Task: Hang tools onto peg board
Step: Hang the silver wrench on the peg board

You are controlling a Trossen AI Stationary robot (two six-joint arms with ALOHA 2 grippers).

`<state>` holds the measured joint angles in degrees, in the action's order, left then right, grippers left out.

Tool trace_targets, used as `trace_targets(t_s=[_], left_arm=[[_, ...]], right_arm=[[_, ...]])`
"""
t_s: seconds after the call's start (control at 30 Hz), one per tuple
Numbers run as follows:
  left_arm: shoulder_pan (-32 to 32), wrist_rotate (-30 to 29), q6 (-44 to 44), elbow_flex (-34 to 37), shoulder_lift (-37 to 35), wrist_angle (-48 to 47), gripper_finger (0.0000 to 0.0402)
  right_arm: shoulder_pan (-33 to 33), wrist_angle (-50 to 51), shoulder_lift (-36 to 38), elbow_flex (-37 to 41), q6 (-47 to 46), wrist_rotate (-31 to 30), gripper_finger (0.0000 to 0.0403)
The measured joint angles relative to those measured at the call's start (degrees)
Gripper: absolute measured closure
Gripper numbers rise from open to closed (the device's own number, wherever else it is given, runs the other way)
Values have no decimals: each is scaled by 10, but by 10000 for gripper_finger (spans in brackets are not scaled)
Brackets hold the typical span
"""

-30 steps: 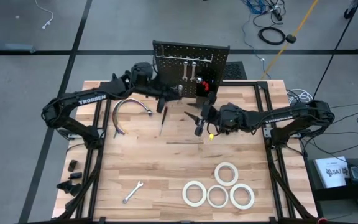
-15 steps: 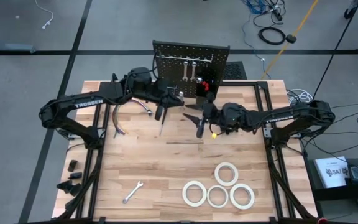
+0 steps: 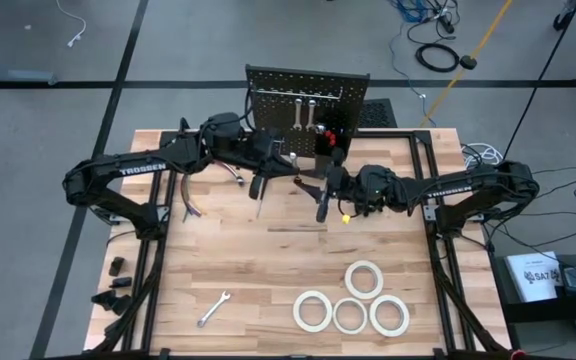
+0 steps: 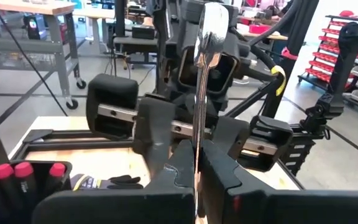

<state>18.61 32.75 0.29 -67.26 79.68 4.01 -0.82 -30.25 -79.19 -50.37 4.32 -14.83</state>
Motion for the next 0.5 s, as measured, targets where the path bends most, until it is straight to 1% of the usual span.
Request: trace_targets(t_s=[0.13, 0.17, 0.27, 0.5], left_arm=[[0, -2, 1, 0, 0, 0, 401], [0, -1, 3, 0, 0, 0, 401], [0, 0, 5, 0, 0, 2, 391], [0, 2, 13, 0, 0, -7, 341]], right_arm=[[0, 0, 0, 0, 19, 5, 374], [0, 1, 0, 0, 21, 9, 385], [1, -2, 0, 0, 19, 12, 390], [1, -26, -1, 0, 24, 17, 397]])
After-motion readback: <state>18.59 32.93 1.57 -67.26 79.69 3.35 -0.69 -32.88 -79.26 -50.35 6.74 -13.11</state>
